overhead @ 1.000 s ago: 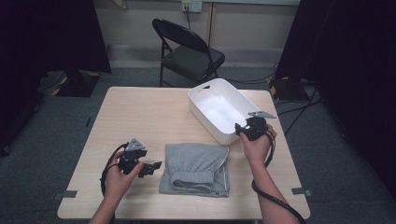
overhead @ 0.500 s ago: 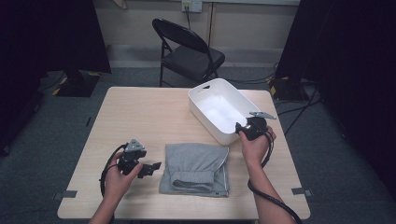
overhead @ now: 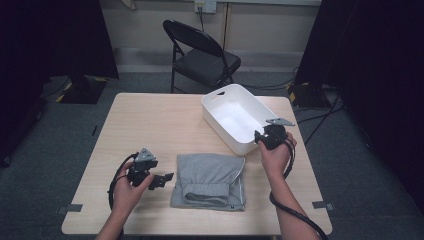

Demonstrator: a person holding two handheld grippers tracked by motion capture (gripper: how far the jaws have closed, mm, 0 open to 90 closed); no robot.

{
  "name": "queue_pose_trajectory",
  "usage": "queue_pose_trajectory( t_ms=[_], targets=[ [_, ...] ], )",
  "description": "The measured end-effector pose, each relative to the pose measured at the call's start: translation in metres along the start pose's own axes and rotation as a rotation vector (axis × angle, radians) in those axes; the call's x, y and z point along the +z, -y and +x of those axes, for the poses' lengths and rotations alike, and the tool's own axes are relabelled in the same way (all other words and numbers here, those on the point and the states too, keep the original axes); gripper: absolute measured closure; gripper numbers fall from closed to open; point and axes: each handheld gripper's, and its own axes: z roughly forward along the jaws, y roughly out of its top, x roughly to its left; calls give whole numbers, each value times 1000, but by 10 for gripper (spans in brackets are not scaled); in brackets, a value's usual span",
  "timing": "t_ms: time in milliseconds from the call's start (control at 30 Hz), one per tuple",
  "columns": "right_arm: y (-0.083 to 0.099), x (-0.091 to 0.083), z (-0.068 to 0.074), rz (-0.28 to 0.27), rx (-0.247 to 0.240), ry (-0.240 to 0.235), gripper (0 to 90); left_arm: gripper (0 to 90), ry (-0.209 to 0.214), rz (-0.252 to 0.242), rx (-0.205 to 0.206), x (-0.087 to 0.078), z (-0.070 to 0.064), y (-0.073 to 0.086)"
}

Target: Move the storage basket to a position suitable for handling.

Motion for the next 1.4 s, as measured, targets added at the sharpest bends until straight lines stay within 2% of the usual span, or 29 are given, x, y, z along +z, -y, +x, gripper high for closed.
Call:
queue_pose_trajectory(
  t_ms=[67, 133, 233, 267, 367, 400, 433, 500, 533, 567, 700, 800, 833, 900, 933, 1000, 1067, 1133, 1333, 1400],
  targets=[
    [2, -1, -1, 0, 47, -4, 499, 172, 0, 3, 2, 1, -1, 0],
    [2, -1, -1, -2, 61, -4, 486, 172, -2, 3, 4, 1, 0, 0],
    [3, -1, -2, 3, 100, 46, 345, 172, -4, 3, 7, 0, 0, 0],
    [3, -1, -2, 3, 117, 59, 337, 171, -2, 2, 7, 0, 0, 0],
    [1, 0, -1, 18, 111, 73, 322, 172, -3, -1, 2, 0, 0, 1],
    [0, 2, 0, 28, 117, 74, 322, 172, -2, -2, -2, -1, 0, 1],
    [0, 5, 0, 41, 135, 52, 321, 172, -6, -1, 0, -1, 1, 1],
    [2, 8, 1, 38, 161, 57, 328, 172, -5, -1, 5, -2, 1, 1],
    [3, 12, 3, 46, 182, 35, 323, 172, -6, -3, 3, -3, 1, 1],
    [4, 14, 5, 42, 196, 42, 329, 172, -8, -7, 6, -3, 2, 0],
    [0, 13, 7, 73, 162, 41, 328, 172, -10, -10, 2, -5, 3, 0],
    [-1, 14, 6, 86, 166, 35, 327, 173, -8, -10, 1, -4, 3, 0],
    [-3, 14, 6, 95, 148, 37, 330, 173, -9, -7, 2, -4, 3, 0],
    [-5, 15, 5, 86, 121, 21, 419, 173, -5, -9, 1, -3, 3, 0],
    [-6, 14, 5, 74, 115, 11, 506, 175, -4, -8, 3, -3, 3, -1],
    [-7, 15, 8, 65, 87, -26, 549, 174, -4, -10, 6, -3, 3, -2],
    [-9, 18, 13, 51, 33, -30, 588, 174, -7, -15, 0, -4, 4, -2],
    [-10, 22, 15, 58, 36, -45, 620, 174, -8, -20, -5, -4, 5, -2],
    [-14, 27, 14, 57, 47, -36, 680, 175, -8, -11, -9, -3, 8, 1],
    [-16, 28, 12, 52, 65, -34, 698, 176, -6, -6, -8, -2, 8, 2]
  ],
)
